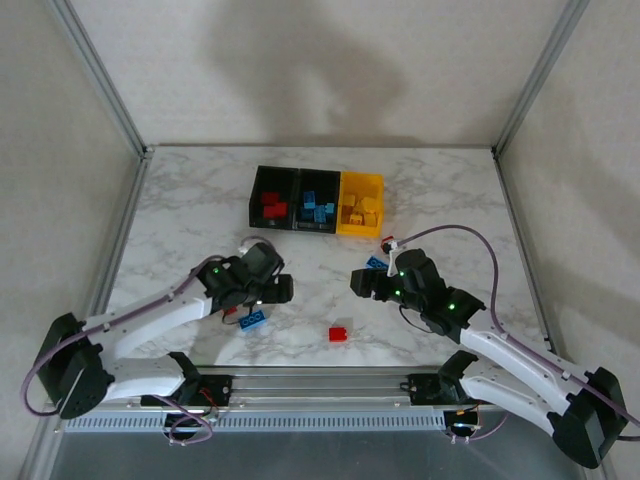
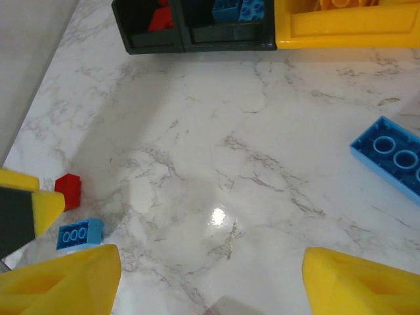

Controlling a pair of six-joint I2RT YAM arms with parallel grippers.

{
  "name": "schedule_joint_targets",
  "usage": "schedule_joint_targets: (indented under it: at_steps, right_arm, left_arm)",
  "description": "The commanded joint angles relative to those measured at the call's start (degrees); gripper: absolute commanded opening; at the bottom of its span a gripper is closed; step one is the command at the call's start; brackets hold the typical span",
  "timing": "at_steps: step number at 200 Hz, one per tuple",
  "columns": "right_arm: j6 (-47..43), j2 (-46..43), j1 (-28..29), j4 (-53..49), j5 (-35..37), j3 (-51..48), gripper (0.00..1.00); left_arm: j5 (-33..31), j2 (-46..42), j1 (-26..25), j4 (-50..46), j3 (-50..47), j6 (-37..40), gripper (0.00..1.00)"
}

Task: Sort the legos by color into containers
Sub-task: Pick up the lego from the middle-left of the table.

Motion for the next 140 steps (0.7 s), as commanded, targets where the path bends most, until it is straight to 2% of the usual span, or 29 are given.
schedule_joint_targets:
  at_steps: [1,26,61,97,140]
  right_arm:
    - [-1.4,0.9,0.6,2.9,-0.5,1.9,0.73]
    - [-1.6,1.0,0.8,2.7,-0.1,1.8,0.73]
    - [-1.6,0.6,0.9,1.7,1.5,1.8,0.73]
    - [-1.2,0.1,0.9,1.1,3.0,1.4,0.73]
    - [-0.6,0.3,0.8,1.4,4.0,1.0,0.72]
  left_arm:
    - [-0.8,-4.7,0.4,-0.6,-5.1,-11.6,0.97]
    - [-3.5,-7.6,0.8,-2.2,-7.6,-15.9,1.00]
    - [1.6,-4.9,1.8,2.9,-10.8,-17.3,1.00]
    - [3.4,-2.5,1.8,4.5,-12.4,-18.5,1.00]
    - [2.3,0.5,1.8,4.1,-12.7,-17.6,0.92]
